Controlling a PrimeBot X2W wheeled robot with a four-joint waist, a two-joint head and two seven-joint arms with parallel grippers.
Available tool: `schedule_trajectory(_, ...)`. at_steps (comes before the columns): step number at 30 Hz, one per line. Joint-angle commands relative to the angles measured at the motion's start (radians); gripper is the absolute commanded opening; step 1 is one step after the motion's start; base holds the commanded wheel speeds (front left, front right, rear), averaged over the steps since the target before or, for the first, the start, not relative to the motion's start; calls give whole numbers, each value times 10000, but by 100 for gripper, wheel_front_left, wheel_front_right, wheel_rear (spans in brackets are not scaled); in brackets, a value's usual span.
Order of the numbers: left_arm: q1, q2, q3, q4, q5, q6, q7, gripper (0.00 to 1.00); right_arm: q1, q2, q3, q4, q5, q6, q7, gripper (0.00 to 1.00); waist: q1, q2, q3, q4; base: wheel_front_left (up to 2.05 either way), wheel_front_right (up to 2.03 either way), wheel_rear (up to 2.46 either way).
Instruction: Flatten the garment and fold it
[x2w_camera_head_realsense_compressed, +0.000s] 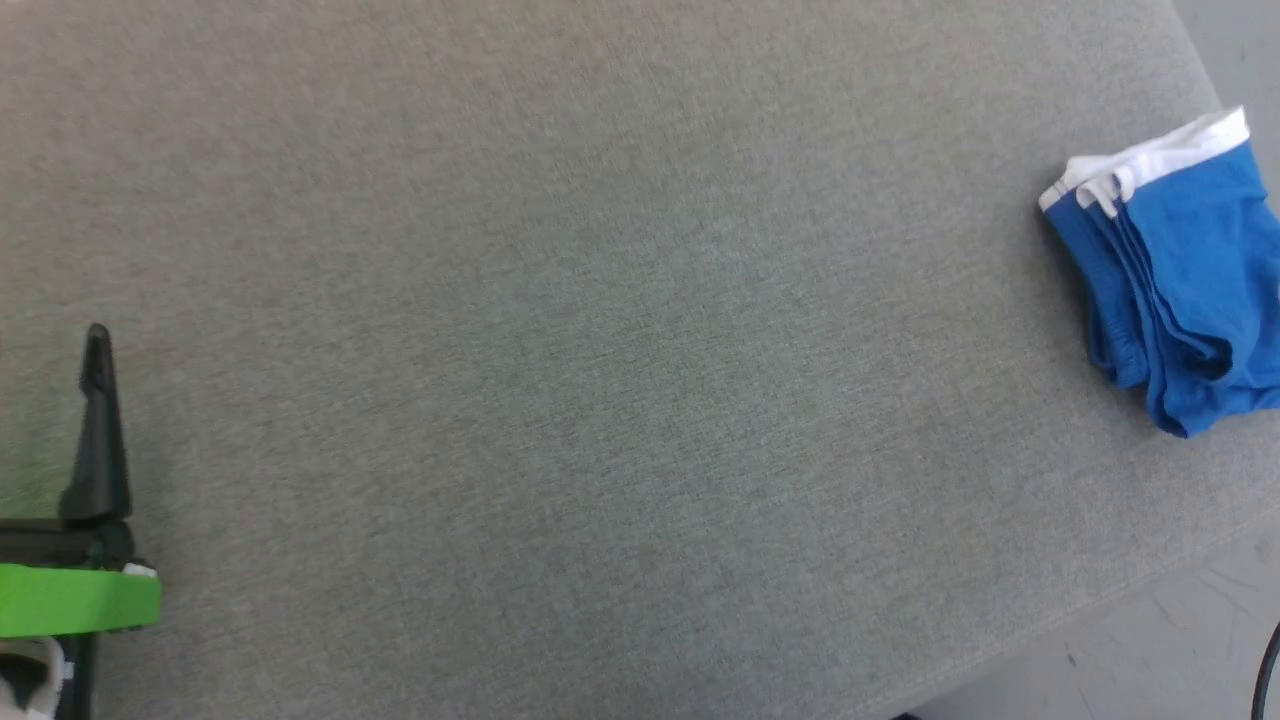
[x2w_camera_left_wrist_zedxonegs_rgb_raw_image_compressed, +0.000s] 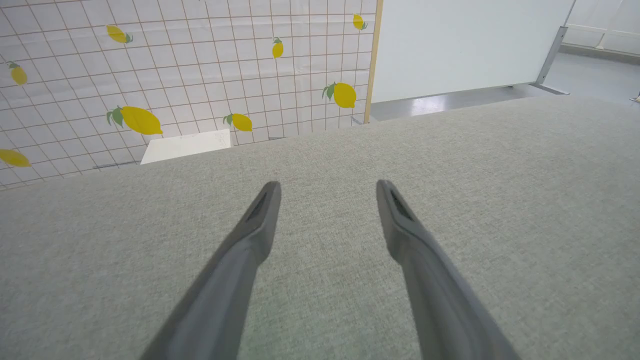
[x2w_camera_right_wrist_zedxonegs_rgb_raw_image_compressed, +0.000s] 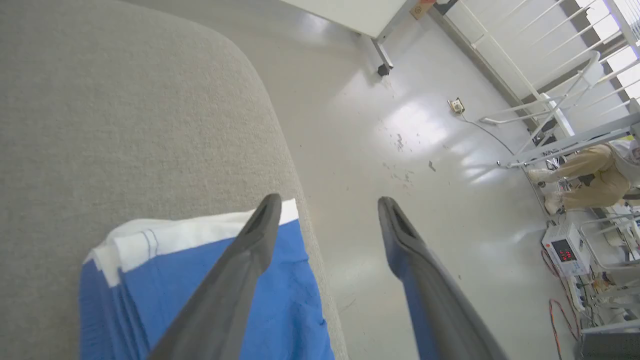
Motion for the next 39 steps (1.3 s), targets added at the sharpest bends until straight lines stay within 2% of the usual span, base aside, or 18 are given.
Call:
schedule_trajectory(1,-124,-110,-82,155,9,93,-110,100,-311,56,153,-181,215,-17,-469,100,-1,-1,-668,325,0,0,0)
schedule_trajectory(6,-254,-560,-265,706,48,386,-315,100,-423,447,1213,-739,917,-17,-2287,100,-1,-1,-1768,618,0,0,0)
schedule_trajectory(12,-216,-1083,-460,1247,190,779,-479,100,58,1803,1940,-1206,1327,-17,-3966,100,-1,-1,-3160,960,0,0,0)
schedule_trajectory(16,-109,-1397,-625,1563,301,1034,-516,100,780,2361,2248,-1326,1635,-17,-4752,100,-1,-1,-3945,1180,0,0,0)
schedule_trajectory(19,-103,-1598,-838,1738,395,1148,-527,100,1351,2461,2506,-1198,1850,-17,-5252,100,-1,-1,-4378,1423,0,0,0)
schedule_trajectory(26,-118,-1947,-1277,2136,646,1353,-575,100,2497,2477,2800,-138,3366,-17,-6316,100,-1,-1,-5009,2015,0,0,0)
schedule_trajectory(33,-176,-2127,-1596,2654,875,1438,-638,100,3453,2479,3016,770,3896,-17,-6841,100,-1,-1,-5245,2558,0,0,0)
schedule_trajectory(39,-190,-2284,-1718,2993,1001,1547,-684,100,4135,2479,3144,1039,3957,-17,-6950,100,-1,-1,-5275,2907,0,0,0)
